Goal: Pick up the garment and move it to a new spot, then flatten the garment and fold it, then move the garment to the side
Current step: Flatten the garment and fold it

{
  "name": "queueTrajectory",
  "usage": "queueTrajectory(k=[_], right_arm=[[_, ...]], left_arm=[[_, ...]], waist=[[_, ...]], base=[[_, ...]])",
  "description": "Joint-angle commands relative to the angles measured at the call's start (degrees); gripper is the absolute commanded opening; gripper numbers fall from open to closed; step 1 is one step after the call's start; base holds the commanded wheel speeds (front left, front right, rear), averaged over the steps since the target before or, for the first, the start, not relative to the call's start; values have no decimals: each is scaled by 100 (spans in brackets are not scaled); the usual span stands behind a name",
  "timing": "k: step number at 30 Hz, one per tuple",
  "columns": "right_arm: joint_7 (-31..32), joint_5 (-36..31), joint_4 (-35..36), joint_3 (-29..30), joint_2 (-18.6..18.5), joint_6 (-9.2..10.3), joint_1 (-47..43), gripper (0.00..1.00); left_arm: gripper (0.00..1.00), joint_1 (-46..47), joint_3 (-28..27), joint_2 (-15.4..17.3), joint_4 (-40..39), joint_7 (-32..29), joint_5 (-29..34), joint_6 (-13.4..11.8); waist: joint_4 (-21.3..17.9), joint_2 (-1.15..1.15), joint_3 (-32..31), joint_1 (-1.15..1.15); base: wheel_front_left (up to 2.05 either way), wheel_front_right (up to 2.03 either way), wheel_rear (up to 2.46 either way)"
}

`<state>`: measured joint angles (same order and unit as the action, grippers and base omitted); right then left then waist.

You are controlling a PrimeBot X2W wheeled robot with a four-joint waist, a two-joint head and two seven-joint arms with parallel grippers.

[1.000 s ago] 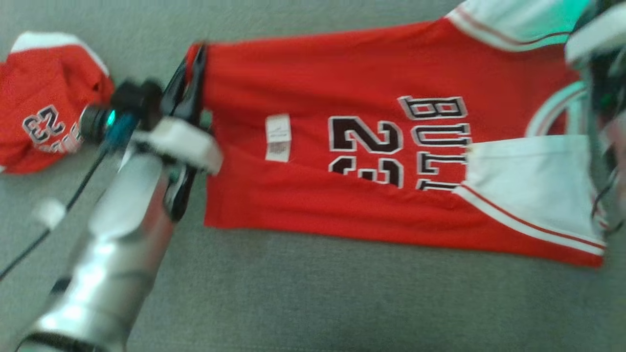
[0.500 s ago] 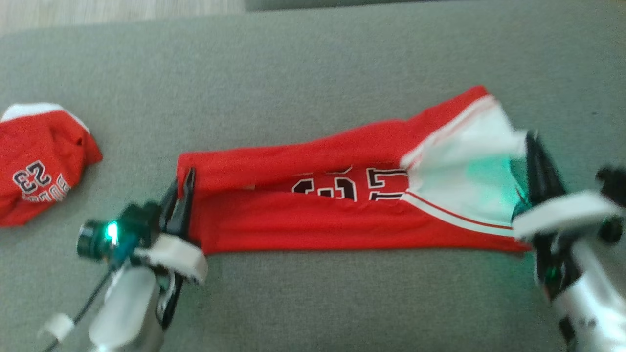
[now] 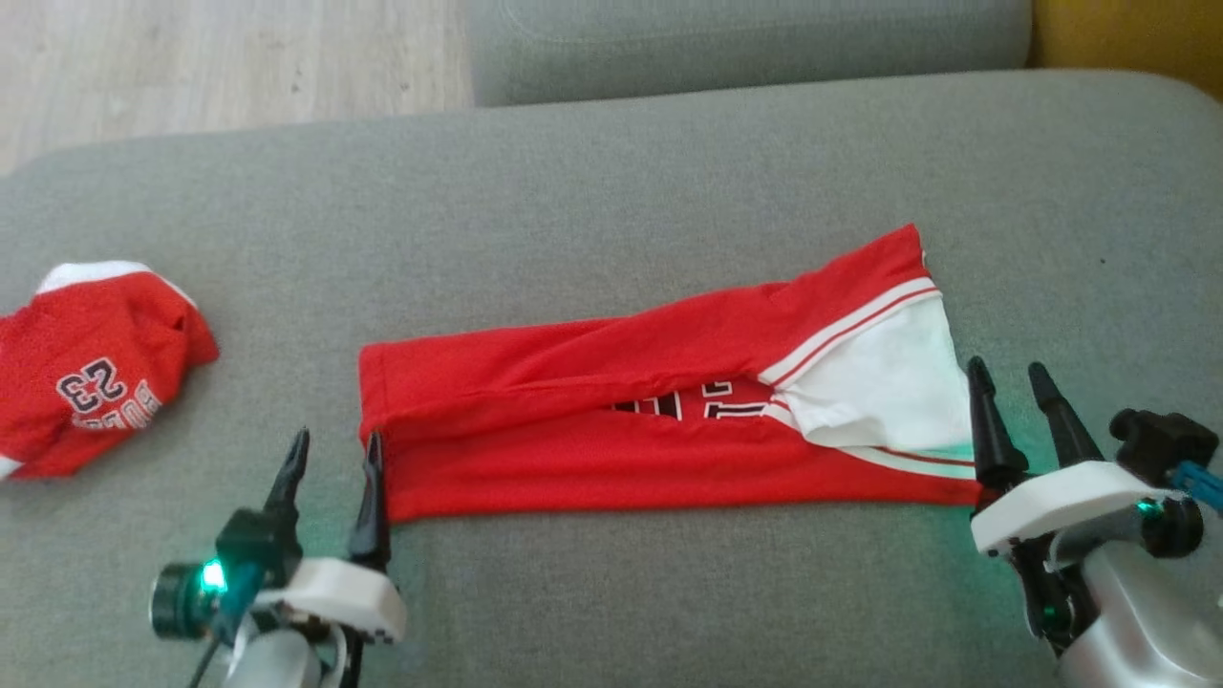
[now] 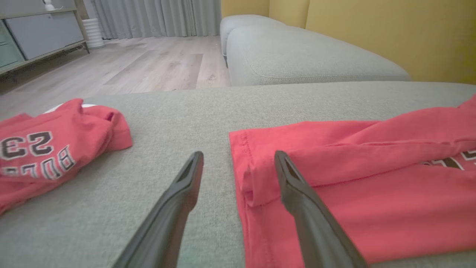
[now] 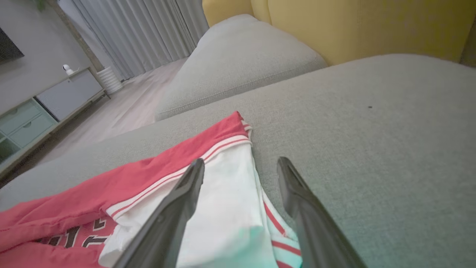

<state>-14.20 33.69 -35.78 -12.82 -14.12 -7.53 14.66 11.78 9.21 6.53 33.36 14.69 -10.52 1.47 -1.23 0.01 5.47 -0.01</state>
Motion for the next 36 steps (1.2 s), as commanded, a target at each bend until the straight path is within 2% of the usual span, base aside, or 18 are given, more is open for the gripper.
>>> queueTrajectory(k=[1,8,15,23,31,36], right_arm=[[-76,-333,175,20,43,4,197,100],[-78,-1372,158,436,433,4,-32,100],[-79,-1634,-50,676,721,4,-212,100],[-77,-1779,-420,706,643,4,137,100],[114,-2169,-1438,997,380,4,1078,100],[371,-2240,-2115,1063,435,4,1340,100]], left_arm=[[100,-9,-288,27,-244,30,54,-27],[100,-544,-359,-233,-786,30,313,42],[100,-928,-413,-348,-1097,30,252,35],[100,-874,-268,-363,-1162,30,153,57],[100,-584,191,-364,-1044,30,-136,-14],[100,-453,362,-365,-999,30,-236,-86]], waist=[[54,-1,-108,1],[256,-1,-444,1],[368,-1,-534,1],[385,-1,-269,1],[518,-1,208,1],[622,-1,386,1]], base=[[0,0,0],[0,0,0],[0,0,0],[0,0,0],[0,0,0],[0,0,0]])
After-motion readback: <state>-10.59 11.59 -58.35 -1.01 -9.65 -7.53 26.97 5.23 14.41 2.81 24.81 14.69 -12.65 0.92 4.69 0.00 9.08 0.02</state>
